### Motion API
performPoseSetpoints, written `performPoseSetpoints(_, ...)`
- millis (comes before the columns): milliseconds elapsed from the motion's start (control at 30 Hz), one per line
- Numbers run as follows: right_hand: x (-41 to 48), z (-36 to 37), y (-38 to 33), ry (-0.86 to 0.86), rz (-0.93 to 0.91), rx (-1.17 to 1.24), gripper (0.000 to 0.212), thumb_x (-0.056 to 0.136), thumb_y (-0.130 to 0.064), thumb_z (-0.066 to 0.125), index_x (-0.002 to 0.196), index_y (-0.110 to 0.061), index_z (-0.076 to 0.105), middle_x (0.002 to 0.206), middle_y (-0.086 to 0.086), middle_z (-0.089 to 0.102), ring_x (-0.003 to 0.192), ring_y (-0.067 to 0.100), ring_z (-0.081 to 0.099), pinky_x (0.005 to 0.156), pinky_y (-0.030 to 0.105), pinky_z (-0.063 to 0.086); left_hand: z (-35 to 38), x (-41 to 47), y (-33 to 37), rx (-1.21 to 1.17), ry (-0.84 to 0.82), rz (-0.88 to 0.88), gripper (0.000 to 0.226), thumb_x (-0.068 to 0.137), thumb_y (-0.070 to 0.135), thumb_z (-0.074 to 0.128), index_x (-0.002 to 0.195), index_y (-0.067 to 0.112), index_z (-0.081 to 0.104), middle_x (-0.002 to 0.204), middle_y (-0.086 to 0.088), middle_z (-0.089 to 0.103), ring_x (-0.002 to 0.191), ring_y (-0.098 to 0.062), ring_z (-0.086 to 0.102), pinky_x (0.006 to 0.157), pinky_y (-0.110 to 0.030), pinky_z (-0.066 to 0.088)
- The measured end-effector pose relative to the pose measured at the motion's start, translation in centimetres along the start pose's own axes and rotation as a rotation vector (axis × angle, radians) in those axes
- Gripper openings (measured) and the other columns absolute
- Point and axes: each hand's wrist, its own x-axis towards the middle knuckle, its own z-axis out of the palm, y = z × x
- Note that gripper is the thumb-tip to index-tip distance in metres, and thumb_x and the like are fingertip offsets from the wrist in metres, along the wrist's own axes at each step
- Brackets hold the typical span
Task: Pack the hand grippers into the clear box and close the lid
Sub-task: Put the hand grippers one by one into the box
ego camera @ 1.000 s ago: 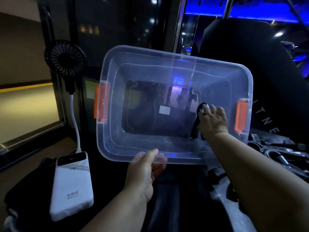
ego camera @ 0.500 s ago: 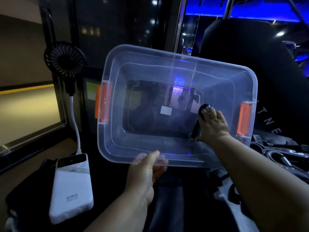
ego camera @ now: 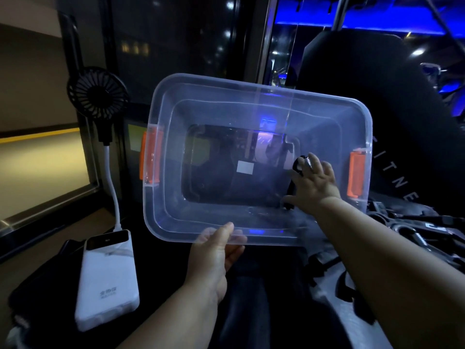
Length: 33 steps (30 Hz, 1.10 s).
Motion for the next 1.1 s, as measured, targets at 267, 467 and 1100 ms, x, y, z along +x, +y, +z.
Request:
performPoseSetpoints(267, -6.0, -3.6, 1.2, 0.374, 0.085, 0.381, 0.042, 0.084, -0.048, 0.055, 0.116, -0.022, 0.063, 0.130, 0.007, 0.055, 0.133, 0.033, 0.032, 0.107, 0.041, 0.026, 0.0, -0.3, 0.1, -0.001, -0.021, 0.000, 0.009, 0.089, 0.012, 0.063, 0.086, 0.008, 0.056, 0.069, -0.007, 0.070, 0.063, -0.014, 0.067, 0.071, -0.030, 0.055)
performPoseSetpoints(467, -13.9, -3.6, 3.6, 0.501, 0.231, 0.671, 0.029, 0.088, -0.037, 0.048, 0.096, -0.017, 0.068, 0.096, 0.004, 0.067, 0.093, 0.031, 0.057, 0.078, 0.033, 0.039, 0.1, -0.6, 0.0, 0.008, -0.025, 0.018, 0.008, 0.090, 0.013, 0.062, 0.087, 0.008, 0.056, 0.068, -0.008, 0.069, 0.067, -0.017, 0.066, 0.072, -0.030, 0.055)
performPoseSetpoints(1100, -20.9, -0.1, 2.6, -0.192, 0.056, 0.264, 0.042, 0.094, -0.055, 0.037, 0.124, -0.033, 0.054, 0.131, -0.008, 0.049, 0.119, 0.021, 0.049, 0.097, 0.037, 0.032, 0.2, -1.1, -0.5, 0.044, -0.052, 0.071, 0.012, 0.091, 0.020, 0.062, 0.096, 0.013, 0.054, 0.061, -0.004, 0.069, 0.071, -0.016, 0.066, 0.072, -0.029, 0.053)
